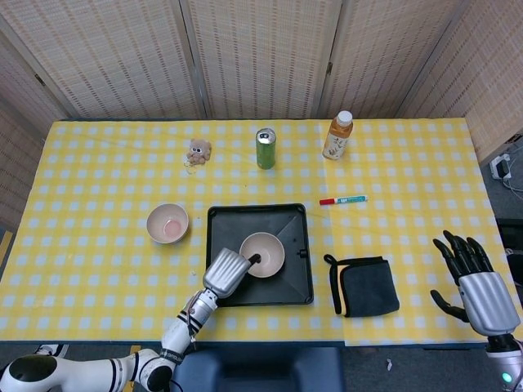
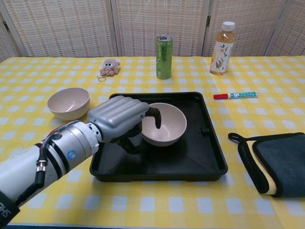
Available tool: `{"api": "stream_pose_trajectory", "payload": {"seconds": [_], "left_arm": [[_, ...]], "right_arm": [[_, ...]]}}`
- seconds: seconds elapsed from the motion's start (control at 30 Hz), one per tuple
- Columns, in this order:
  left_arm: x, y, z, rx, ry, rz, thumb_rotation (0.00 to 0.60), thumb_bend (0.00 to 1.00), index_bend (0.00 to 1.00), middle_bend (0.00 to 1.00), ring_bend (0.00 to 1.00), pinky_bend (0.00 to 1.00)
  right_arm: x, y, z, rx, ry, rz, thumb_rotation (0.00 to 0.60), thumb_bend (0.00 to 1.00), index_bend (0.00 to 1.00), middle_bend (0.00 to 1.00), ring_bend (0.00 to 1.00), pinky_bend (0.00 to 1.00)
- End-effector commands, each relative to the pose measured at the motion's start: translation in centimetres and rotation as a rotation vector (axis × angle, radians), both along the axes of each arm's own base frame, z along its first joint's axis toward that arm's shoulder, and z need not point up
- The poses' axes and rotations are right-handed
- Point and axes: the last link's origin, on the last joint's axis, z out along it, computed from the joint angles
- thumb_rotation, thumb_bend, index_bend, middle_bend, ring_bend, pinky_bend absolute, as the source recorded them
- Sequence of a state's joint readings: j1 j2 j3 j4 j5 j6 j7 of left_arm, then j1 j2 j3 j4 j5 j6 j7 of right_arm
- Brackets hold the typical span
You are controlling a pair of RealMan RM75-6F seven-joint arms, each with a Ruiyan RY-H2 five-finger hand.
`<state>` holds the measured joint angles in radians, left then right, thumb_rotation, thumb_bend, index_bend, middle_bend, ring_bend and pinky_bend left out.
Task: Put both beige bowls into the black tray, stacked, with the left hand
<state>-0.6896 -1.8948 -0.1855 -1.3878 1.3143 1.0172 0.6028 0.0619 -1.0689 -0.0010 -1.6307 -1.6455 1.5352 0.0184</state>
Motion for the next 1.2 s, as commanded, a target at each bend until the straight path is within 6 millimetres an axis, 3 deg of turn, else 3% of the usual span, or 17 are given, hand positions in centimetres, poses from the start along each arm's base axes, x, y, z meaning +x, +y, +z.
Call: {"api": "stream_pose_trajectory", "payload": {"seconds": [0.03,0.17,0.43,0.57,0.73,1.2], "left_arm": [[0.0,-0.1,0.4,0.012,-0.008,-0.006,0.6,0.27,0.22,1.0,0.99,1.0],[0.0,-0.4,2.0,0.05,-0.032,-0.017,0.6,0.27,0.19,1.0,0.99,1.0],[-2.2,0.0,5.6,0.108,-0.038,0.056,0.6,0.28,0.26,1.0,0.99,1.0],[-4.3,0.0,6.7,0.131,-0.039,0.089,0.6,0.35,0.37,1.0,1.0,1.0],[-7.2,1.0,8.2,0.183,-0.009,0.147,0.6,0.4,0.43,1.0,1.0,1.0],[-12.5,3.3,8.9,0.217,0.069,0.266,0.6,0.44,0.42,1.0,1.0,1.0]], "right_arm": [[0.0,0.0,0.0,-0.001,-0.001,0.002,0.6,0.31,0.0,0.0,0.0,0.0],[0.0,0.1,0.0,0.003,0.001,0.005,0.6,0.31,0.0,0.0,0.0,0.0],[0.6,0.7,-0.3,0.027,0.004,0.033,0.6,0.31,0.0,0.0,0.0,0.0],[0.7,0.9,-0.3,0.026,0.006,0.043,0.6,0.31,0.0,0.0,0.0,0.0],[0.7,0.9,-0.5,0.029,0.012,0.043,0.6,0.31,0.0,0.0,0.0,0.0],[0.6,0.5,-0.6,0.024,0.023,0.019,0.6,0.31,0.0,0.0,0.0,0.0]]}}
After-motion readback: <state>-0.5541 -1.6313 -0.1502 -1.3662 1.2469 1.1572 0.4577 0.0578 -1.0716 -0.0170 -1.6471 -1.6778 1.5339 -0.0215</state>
